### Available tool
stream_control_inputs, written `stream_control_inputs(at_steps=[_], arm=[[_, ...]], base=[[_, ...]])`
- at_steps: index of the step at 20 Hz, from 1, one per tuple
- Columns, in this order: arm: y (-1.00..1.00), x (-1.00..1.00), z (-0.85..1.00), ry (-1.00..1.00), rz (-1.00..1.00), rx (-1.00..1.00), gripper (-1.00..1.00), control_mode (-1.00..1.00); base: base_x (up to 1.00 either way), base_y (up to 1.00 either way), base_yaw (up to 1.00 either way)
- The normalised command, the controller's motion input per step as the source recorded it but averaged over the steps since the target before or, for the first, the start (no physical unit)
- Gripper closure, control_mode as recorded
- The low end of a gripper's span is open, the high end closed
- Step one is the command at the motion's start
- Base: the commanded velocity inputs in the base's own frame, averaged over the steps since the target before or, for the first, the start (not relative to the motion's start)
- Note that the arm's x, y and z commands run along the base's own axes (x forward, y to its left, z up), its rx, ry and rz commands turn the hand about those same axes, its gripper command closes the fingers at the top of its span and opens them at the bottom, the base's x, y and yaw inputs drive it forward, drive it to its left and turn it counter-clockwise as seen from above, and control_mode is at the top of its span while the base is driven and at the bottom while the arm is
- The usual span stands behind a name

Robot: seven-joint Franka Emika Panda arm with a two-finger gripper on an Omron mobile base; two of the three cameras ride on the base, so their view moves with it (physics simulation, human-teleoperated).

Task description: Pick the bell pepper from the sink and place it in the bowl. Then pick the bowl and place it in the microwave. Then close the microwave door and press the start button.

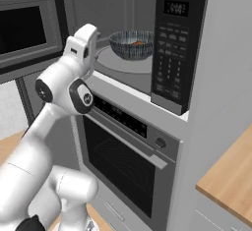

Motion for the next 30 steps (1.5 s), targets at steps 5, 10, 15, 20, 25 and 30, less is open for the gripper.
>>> stream_control_inputs(at_steps=[5,10,15,20,25,30], arm=[[0.18,-1.0,0.34,0.15,0.0,0.0,-1.0,-1.0],[0.26,-1.0,0.24,0.43,0.02,-0.04,-1.0,-1.0],[0.32,-1.0,0.16,0.5,0.06,-0.12,-1.0,-1.0],[0.35,-1.0,-0.06,0.03,0.14,-0.01,-1.0,-1.0],[0.66,-1.0,-0.01,0.02,0.03,0.02,-1.0,-1.0],[0.73,-0.99,-0.24,-0.09,0.0,0.09,-1.0,-1.0]], base=[[0.0,0.0,0.0],[0.0,0.0,0.0],[0.0,0.0,0.0],[0.0,0.0,0.0],[0.0,0.0,0.0],[0.0,0.0,0.0]])
